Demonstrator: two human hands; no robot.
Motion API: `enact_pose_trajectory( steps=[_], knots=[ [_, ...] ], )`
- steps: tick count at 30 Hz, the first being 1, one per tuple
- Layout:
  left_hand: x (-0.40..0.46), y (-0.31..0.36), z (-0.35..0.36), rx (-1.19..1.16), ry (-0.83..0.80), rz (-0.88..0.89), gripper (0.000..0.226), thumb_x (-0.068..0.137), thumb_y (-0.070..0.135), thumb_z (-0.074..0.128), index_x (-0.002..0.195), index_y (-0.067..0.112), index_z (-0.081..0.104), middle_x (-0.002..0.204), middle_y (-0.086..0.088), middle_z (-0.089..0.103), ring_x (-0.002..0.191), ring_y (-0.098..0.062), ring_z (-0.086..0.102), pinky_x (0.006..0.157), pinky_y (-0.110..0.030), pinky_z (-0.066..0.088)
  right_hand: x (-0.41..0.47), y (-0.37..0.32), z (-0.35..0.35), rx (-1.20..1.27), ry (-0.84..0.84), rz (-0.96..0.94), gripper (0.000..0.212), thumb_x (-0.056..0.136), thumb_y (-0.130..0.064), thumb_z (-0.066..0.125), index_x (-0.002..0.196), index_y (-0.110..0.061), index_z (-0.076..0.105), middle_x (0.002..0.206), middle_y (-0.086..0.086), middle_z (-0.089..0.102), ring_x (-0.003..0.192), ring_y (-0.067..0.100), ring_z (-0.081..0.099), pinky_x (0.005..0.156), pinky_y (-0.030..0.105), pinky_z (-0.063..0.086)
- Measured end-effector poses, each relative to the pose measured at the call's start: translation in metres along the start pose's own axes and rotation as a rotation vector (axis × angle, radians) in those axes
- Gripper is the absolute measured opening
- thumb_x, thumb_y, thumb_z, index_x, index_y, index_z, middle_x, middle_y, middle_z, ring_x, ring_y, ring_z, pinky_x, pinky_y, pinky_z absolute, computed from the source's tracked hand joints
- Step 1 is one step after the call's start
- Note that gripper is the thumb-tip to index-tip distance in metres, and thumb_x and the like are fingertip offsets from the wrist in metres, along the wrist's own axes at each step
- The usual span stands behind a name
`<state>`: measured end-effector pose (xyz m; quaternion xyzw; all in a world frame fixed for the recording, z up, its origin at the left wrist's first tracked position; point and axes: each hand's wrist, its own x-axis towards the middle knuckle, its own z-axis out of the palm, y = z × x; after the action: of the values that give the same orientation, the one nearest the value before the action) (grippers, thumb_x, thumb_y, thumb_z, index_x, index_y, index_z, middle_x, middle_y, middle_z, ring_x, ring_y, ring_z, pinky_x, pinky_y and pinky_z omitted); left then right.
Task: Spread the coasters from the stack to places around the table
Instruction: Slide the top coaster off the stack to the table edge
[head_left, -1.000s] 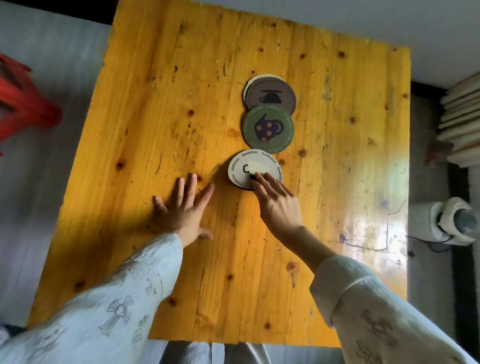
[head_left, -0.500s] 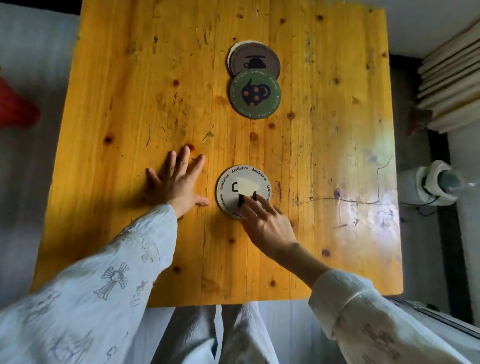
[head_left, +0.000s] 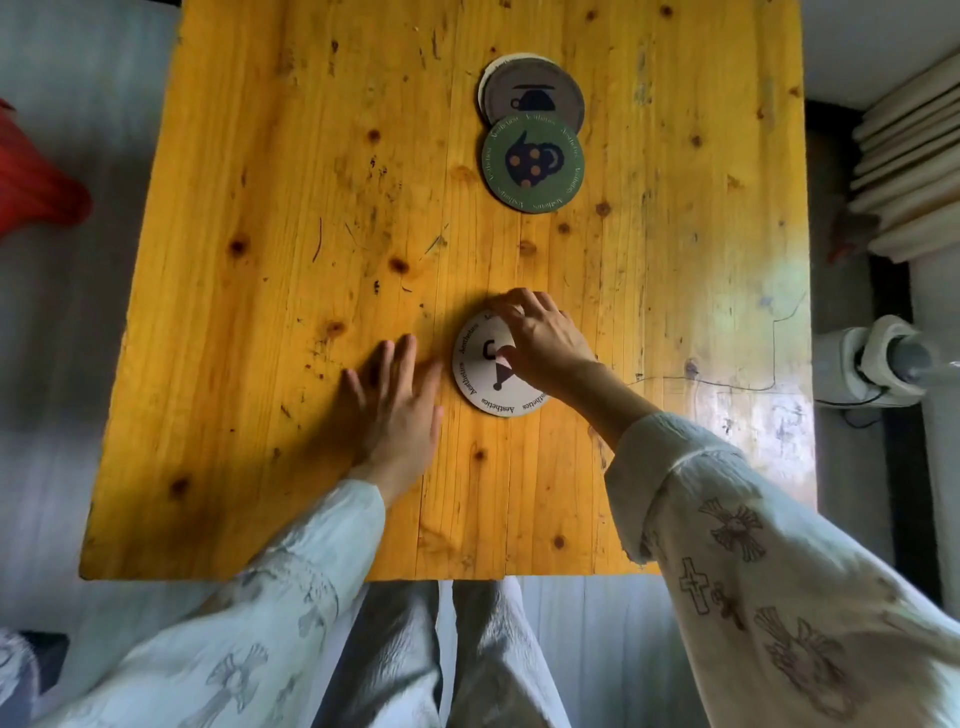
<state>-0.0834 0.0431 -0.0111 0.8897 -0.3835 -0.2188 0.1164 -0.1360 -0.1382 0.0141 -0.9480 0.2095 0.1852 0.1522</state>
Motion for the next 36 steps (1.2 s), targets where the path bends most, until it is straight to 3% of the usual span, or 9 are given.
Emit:
enact_pose_trajectory(
  steps=[6, 9, 12, 15, 19, 23, 26, 30, 36],
  knots=[
    [-0.021, 0.024, 0.021, 0.036, -0.076, -0.043, 0.096, 0.072, 0.058, 0.059, 0.143, 0.024, 0.004, 0.155, -0.011, -0.007, 0.142, -0.030, -0.009, 0.107, -0.058, -0.012, -0.020, 0.002, 0.001, 0.022, 0.046, 0.074, 0.052, 0.088, -0.021, 0.058, 0.135, -0.010, 0.038, 0.131, 0.015, 0.043, 0.118, 0.031, 0.041, 0.095, 0.042, 0.047],
    [-0.022, 0.025, 0.026, -0.015, -0.064, -0.039, 0.103, 0.069, 0.056, 0.062, 0.143, 0.026, -0.003, 0.152, -0.008, -0.019, 0.139, -0.028, -0.020, 0.103, -0.057, -0.020, -0.045, 0.002, 0.014, 0.145, 0.100, 0.244, 0.040, 0.089, -0.016, 0.055, 0.126, -0.006, 0.045, 0.125, 0.015, 0.047, 0.113, 0.031, 0.046, 0.086, 0.039, 0.049],
    [-0.024, 0.018, 0.023, -0.044, -0.052, 0.031, 0.093, 0.076, 0.042, 0.062, 0.141, 0.033, -0.004, 0.152, -0.007, -0.017, 0.139, -0.028, -0.020, 0.105, -0.057, -0.020, -0.073, -0.001, 0.027, 0.350, 0.138, 0.464, 0.033, 0.087, -0.014, 0.054, 0.118, -0.003, 0.048, 0.123, 0.017, 0.049, 0.109, 0.034, 0.051, 0.083, 0.041, 0.050],
    [-0.021, 0.011, 0.014, -0.061, 0.021, 0.054, 0.076, 0.078, 0.025, 0.064, 0.141, 0.030, 0.021, 0.156, -0.008, 0.003, 0.143, -0.029, -0.007, 0.108, -0.057, -0.015, -0.099, -0.002, 0.037, 0.506, 0.131, 0.629, 0.030, 0.091, -0.022, 0.048, 0.108, 0.003, 0.053, 0.112, 0.022, 0.056, 0.096, 0.038, 0.057, 0.077, 0.045, 0.052],
    [-0.020, 0.008, 0.005, -0.152, 0.054, -0.010, 0.053, 0.084, 0.013, 0.057, 0.134, 0.018, 0.039, 0.155, -0.009, 0.010, 0.143, -0.028, -0.002, 0.112, -0.054, -0.012, -0.122, 0.001, 0.046, 0.648, -0.006, 0.621, 0.029, 0.092, -0.023, 0.050, 0.091, 0.003, 0.063, 0.083, 0.019, 0.068, 0.070, 0.030, 0.063, 0.056, 0.032, 0.050],
    [-0.038, 0.012, 0.013, -0.205, 0.054, 0.003, 0.039, 0.086, 0.015, 0.055, 0.124, 0.011, 0.050, 0.154, -0.010, 0.014, 0.143, -0.028, 0.001, 0.115, -0.051, -0.008, -0.108, 0.003, 0.042, 0.766, 0.153, 0.667, 0.031, 0.094, -0.025, 0.048, 0.111, -0.002, 0.059, 0.107, 0.023, 0.064, 0.090, 0.032, 0.062, 0.080, 0.042, 0.055],
    [-0.058, 0.014, 0.025, -0.211, -0.009, 0.003, 0.064, 0.081, 0.029, 0.061, 0.136, 0.013, 0.033, 0.155, -0.009, 0.004, 0.143, -0.028, -0.006, 0.113, -0.051, -0.013, -0.089, -0.002, 0.037, 0.672, 0.142, 0.501, 0.036, 0.096, -0.027, 0.041, 0.129, -0.013, 0.049, 0.122, 0.020, 0.050, 0.109, 0.038, 0.053, 0.094, 0.051, 0.049],
    [-0.069, 0.013, 0.033, -0.082, -0.042, -0.012, 0.096, 0.068, 0.048, 0.068, 0.143, 0.022, 0.013, 0.154, -0.001, -0.006, 0.141, -0.023, -0.013, 0.108, -0.053, -0.016, -0.085, -0.002, 0.038, 0.497, 0.054, 0.347, 0.037, 0.094, -0.020, 0.044, 0.130, -0.016, 0.048, 0.123, 0.020, 0.047, 0.109, 0.039, 0.049, 0.093, 0.047, 0.047],
    [-0.065, 0.006, 0.029, -0.135, -0.063, 0.018, 0.088, 0.069, 0.033, 0.072, 0.141, 0.029, 0.022, 0.151, 0.002, -0.009, 0.139, -0.023, -0.016, 0.106, -0.058, -0.017, -0.108, -0.005, 0.042, 0.662, 0.023, 0.472, 0.032, 0.093, -0.018, 0.045, 0.124, -0.011, 0.053, 0.118, 0.022, 0.050, 0.109, 0.036, 0.049, 0.089, 0.039, 0.046]
  ],
)
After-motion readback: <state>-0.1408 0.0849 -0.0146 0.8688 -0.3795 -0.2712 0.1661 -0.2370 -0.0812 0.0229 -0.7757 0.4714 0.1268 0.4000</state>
